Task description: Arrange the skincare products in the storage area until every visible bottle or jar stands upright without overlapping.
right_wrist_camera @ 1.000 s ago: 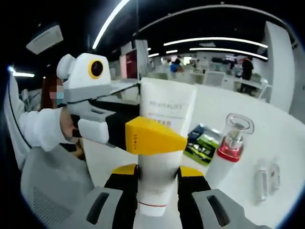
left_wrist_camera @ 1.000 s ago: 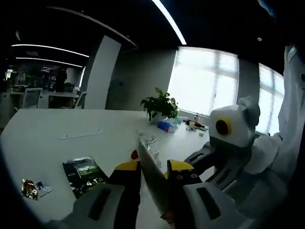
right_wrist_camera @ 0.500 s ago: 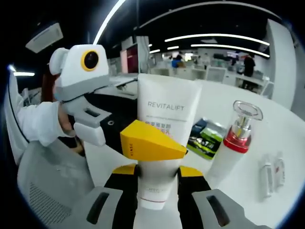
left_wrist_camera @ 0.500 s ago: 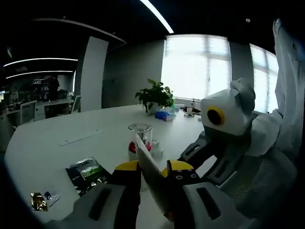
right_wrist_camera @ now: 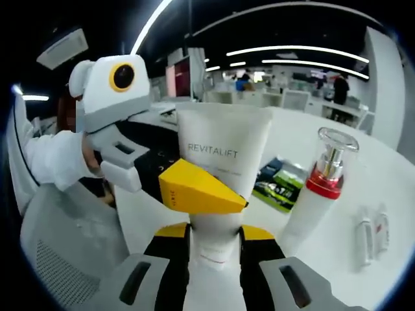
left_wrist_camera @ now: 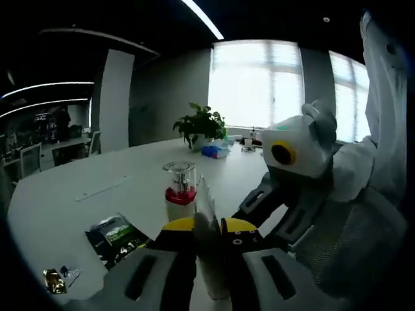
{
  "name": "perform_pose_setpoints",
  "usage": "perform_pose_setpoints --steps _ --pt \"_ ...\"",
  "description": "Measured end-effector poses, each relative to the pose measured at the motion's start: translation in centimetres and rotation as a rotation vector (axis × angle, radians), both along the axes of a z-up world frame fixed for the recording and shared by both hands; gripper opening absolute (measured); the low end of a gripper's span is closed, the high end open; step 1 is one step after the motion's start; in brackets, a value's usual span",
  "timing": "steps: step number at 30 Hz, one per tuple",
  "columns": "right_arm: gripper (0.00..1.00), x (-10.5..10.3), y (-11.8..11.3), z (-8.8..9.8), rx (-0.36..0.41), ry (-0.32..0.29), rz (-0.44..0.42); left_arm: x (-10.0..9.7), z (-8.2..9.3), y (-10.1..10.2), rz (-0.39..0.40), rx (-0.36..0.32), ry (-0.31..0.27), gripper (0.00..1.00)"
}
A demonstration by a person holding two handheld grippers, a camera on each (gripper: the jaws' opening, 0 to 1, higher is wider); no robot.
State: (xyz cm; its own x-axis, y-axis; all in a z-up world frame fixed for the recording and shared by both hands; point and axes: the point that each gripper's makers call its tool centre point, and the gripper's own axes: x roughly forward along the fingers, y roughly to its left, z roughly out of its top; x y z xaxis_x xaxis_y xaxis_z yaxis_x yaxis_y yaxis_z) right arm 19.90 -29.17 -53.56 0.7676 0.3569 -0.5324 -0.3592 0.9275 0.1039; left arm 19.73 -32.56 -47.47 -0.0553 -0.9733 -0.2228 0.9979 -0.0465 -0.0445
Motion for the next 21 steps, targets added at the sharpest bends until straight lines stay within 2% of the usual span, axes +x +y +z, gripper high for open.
perform_pose_setpoints --steps 12,14,15,21 --pt "0.21 0.0 0.4 -0.1 -0.007 -0.014 0.026 -0.1 0.0 0.7 -0.039 0.006 -0.018 0.09" --pt "0.21 -0.1 0.5 -0.2 -0.014 -0.01 0.031 -0.3 0.0 0.8 -0.047 0.007 -0.021 0.09" --pt "0.21 -0.2 0.7 -1.2 -0.053 0.01 0.058 -1.1 0.1 0.9 -0.082 0.005 -0.043 0.09" --pt "0.21 0.1 0.8 -1.4 -0.045 0.015 0.071 -1.5 0.2 0.9 -0.091 0.008 -0.032 0.09"
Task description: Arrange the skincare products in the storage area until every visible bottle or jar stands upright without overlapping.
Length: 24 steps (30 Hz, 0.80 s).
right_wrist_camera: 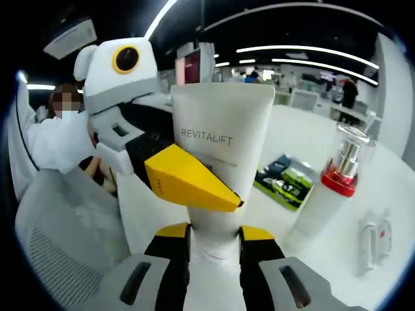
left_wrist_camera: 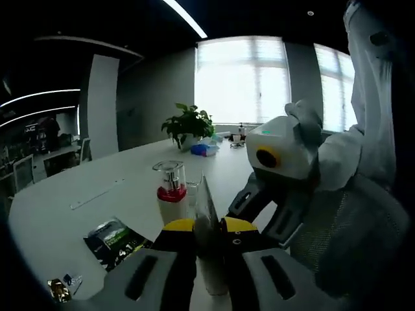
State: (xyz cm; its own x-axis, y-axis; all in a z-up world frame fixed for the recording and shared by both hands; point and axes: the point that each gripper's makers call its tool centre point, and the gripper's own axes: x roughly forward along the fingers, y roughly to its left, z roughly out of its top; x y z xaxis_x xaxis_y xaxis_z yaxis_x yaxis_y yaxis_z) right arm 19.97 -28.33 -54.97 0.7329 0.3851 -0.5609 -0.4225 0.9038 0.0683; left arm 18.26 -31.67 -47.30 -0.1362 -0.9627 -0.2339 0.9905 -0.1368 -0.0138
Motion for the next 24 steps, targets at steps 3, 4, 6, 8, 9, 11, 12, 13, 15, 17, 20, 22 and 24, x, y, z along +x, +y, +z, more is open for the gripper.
perform_pose_setpoints --steps 3,4,6,8,9,11,12,13,15,17,20,22,24 --pt "0.21 -0.1 0.1 0.0 -0.027 -0.01 0.01 -0.3 0.0 0.1 -0.01 -0.002 -0.019 0.09" --pt "0.21 -0.2 0.0 0.0 -0.033 -0.012 0.015 -0.4 0.1 0.1 -0.016 -0.003 -0.03 0.09" --pt "0.21 -0.1 0.1 0.0 -0.031 -0.011 0.013 -0.2 0.1 0.1 -0.01 -0.007 -0.035 0.1" --pt "0.2 -0.1 0.1 0.0 -0.034 -0.011 0.013 -0.1 0.4 0.0 -0.007 -0.026 -0.047 0.11" --pt "0.2 -0.1 0.2 0.0 -0.037 -0.013 0.017 0.1 0.7 0.0 0.004 -0.04 -0.038 0.11" --pt "0.2 -0.1 0.3 0.1 -0.043 -0.018 0.022 0.2 1.4 0.0 0.008 -0.07 -0.019 0.15" --pt "0.19 -0.1 0.3 0.1 -0.05 -0.02 0.024 0.3 1.7 0.1 0.015 -0.084 0.003 0.18" --pt "0.19 -0.1 0.2 0.1 -0.052 -0.02 0.021 0.4 1.8 0.1 0.018 -0.084 0.008 0.19" --pt "0.18 -0.1 0.0 0.0 -0.057 -0.018 0.019 1.0 1.6 0.6 0.028 -0.072 0.007 0.18" --pt "0.17 -0.2 -0.1 0.0 -0.058 -0.017 0.016 1.5 1.3 1.0 0.039 -0.054 -0.002 0.2" --pt "0.16 -0.4 0.1 0.0 -0.056 -0.011 0.021 1.7 1.1 1.5 0.037 -0.041 -0.006 0.18" --pt "0.16 -0.3 0.3 -0.1 -0.07 -0.014 0.031 1.4 0.9 1.9 -0.005 -0.032 -0.021 0.16" --pt "0.14 -0.4 0.2 -0.1 -0.077 -0.012 0.037 1.1 0.6 2.1 -0.021 -0.018 -0.022 0.17"
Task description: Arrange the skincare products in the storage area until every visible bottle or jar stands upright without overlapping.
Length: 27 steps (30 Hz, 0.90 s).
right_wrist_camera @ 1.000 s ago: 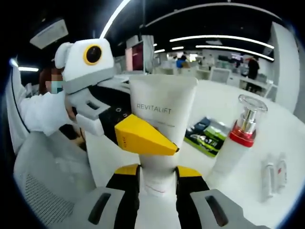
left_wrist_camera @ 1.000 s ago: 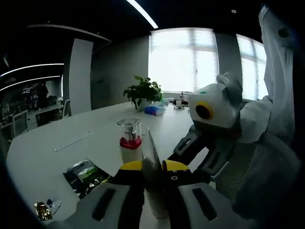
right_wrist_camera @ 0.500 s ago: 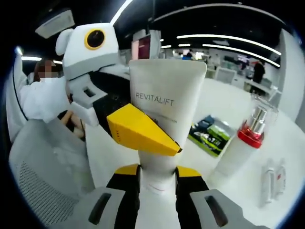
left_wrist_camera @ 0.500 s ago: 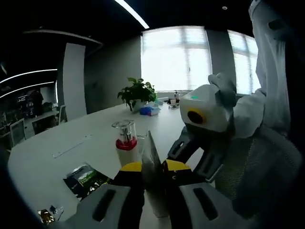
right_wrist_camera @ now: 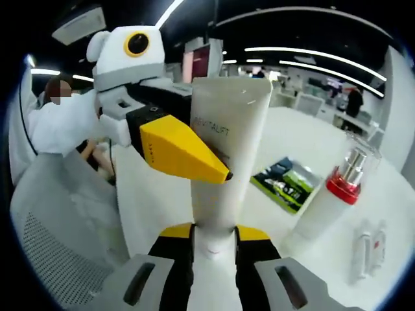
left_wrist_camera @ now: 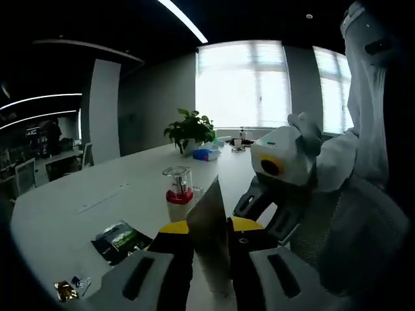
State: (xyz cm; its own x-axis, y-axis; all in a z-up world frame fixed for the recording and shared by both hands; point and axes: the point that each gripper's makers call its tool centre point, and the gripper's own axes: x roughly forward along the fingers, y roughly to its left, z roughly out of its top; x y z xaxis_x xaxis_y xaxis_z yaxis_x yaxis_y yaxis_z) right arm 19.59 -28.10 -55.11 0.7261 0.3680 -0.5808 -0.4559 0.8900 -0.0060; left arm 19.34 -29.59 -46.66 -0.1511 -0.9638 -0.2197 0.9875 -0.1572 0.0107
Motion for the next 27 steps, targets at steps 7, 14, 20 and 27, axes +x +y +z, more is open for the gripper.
perform_pose_setpoints --steps 7,14,20,27 --pt "0.12 -0.2 0.0 -0.1 -0.008 0.006 0.008 0.0 -0.8 0.3 -0.014 0.035 -0.023 0.18" --pt "0.02 -1.0 -1.5 2.7 0.0 -0.021 -0.006 0.1 -1.7 0.4 -0.015 0.074 -0.034 0.18" --pt "0.02 -1.8 -2.9 6.5 -0.006 -0.056 0.004 -0.1 -2.5 0.2 -0.018 0.117 -0.046 0.19" --pt "0.05 -0.8 -2.0 10.6 -0.078 -0.074 0.184 -0.2 -3.9 0.6 -0.022 0.192 -0.077 0.19"
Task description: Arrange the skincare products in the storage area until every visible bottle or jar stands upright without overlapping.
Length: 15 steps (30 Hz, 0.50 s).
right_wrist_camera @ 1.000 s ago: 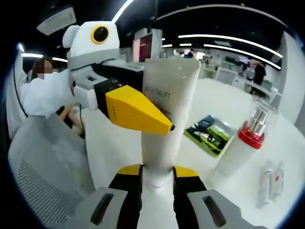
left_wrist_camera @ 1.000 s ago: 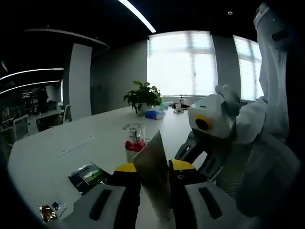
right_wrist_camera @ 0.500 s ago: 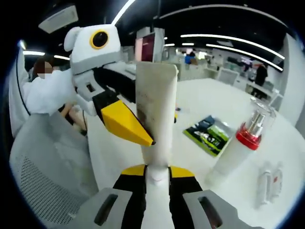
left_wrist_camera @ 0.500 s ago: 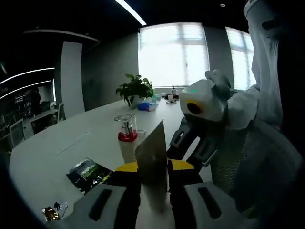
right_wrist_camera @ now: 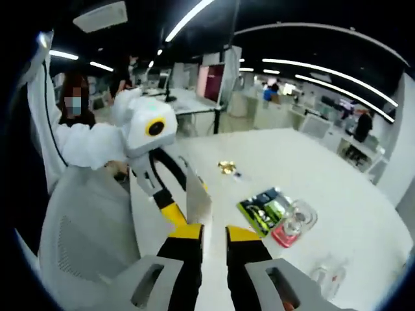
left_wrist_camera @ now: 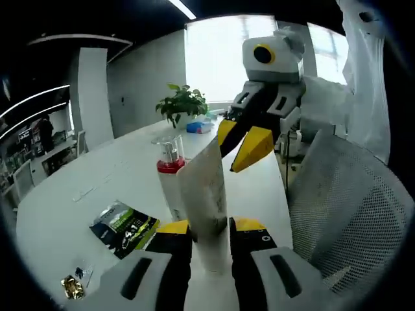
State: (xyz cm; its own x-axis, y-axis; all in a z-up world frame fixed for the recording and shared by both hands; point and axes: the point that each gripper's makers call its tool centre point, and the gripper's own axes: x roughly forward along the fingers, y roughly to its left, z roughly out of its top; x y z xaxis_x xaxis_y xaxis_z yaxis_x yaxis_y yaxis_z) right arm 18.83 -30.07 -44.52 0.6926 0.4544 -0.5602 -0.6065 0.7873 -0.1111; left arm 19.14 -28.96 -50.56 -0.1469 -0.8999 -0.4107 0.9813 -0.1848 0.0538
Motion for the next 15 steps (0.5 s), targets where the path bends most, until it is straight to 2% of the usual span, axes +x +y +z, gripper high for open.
perform_pose_setpoints --steps 4,6,8,11,13,15 --pt "0.07 0.2 0.6 0.1 -0.096 0.05 0.119 0.4 -1.4 0.7 0.008 0.076 -0.011 0.19" --pt "0.08 0.7 1.2 0.5 -0.136 0.048 0.163 0.5 -1.8 1.0 0.007 0.1 -0.022 0.19" --pt "0.11 0.8 2.0 0.8 -0.141 0.061 0.217 0.5 -2.0 1.0 0.005 0.109 -0.022 0.19" --pt "0.13 0.9 3.2 0.9 -0.144 0.117 0.286 0.4 -2.2 1.1 0.001 0.12 -0.028 0.18" --pt "0.11 1.2 3.2 0.6 -0.206 0.131 0.323 0.5 -2.5 1.2 -0.004 0.135 -0.04 0.18" --pt "0.1 1.4 3.4 -0.1 -0.23 0.172 0.348 0.8 -3.1 1.5 -0.004 0.157 -0.048 0.18"
